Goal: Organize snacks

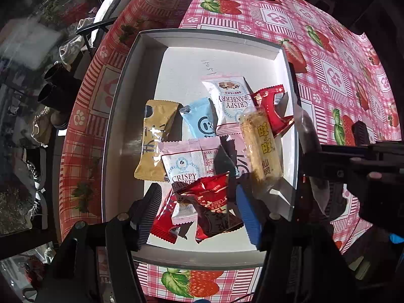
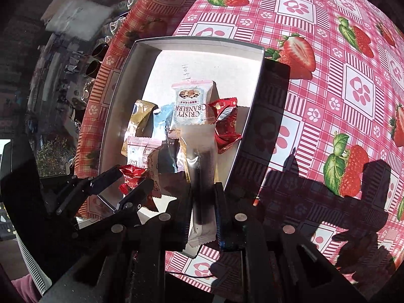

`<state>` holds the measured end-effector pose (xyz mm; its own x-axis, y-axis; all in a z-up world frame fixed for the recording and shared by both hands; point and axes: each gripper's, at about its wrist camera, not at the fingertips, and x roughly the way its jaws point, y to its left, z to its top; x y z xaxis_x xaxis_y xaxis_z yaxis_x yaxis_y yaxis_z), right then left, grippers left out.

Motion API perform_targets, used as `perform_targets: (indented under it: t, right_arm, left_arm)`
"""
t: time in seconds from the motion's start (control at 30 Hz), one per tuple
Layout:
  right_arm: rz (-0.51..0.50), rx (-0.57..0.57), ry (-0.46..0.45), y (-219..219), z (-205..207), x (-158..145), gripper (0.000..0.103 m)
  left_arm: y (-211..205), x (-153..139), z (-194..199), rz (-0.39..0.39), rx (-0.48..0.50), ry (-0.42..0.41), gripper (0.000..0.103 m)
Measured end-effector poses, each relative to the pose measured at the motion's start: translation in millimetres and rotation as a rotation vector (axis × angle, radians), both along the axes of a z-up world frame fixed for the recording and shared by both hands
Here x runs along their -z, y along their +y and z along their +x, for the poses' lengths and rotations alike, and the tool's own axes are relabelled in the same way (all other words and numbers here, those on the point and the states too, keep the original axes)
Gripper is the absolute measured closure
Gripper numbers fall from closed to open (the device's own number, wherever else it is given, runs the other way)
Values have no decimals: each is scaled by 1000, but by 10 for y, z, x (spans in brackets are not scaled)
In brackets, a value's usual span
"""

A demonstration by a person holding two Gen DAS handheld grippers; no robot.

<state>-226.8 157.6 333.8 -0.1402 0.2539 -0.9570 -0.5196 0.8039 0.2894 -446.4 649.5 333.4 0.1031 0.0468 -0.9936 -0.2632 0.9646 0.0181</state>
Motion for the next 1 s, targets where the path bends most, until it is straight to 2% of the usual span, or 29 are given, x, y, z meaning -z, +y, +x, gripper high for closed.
perform_targets:
  t: [0.03,0.1,0.17,0.23,0.3,0.33,0.43,0.6,0.9,1.0]
  right_arm:
    - [-3,-7,-4,27,-8,-1,74]
    - [-1,-21,-20,79,-28,-20,39]
    - [-3,-35,-30,118,-50,-37,37]
    - [-16,-45,-39,147,-65,-38,35]
    - [-57,-49,-71,136,-73,-31,9]
    - [-64,-47,-86,112,-71,-34,2]
    - [-60,-31,-96,47,-53,-59,0]
    - [-86,-31,-126,-13,-44,-107,0]
    - [-148,-112,-191,14,-175,-126,0]
    - [-152,-124,-190,31,-198,-119,0]
  left_arm:
    - [8,-11,-3,26,-2,-1,23]
    - [19,-2,1,83,-7,21,20]
    - [46,22,-4,117,-20,47,20]
    - [65,49,-13,114,-27,67,19]
    - [117,71,-36,94,-51,62,19]
    - [156,89,-52,73,-66,56,19]
    - [250,163,-79,43,-77,63,19]
    - [283,230,-161,60,-47,70,19]
    - [297,276,-230,39,-36,82,19]
    - [294,229,-258,60,-33,45,19]
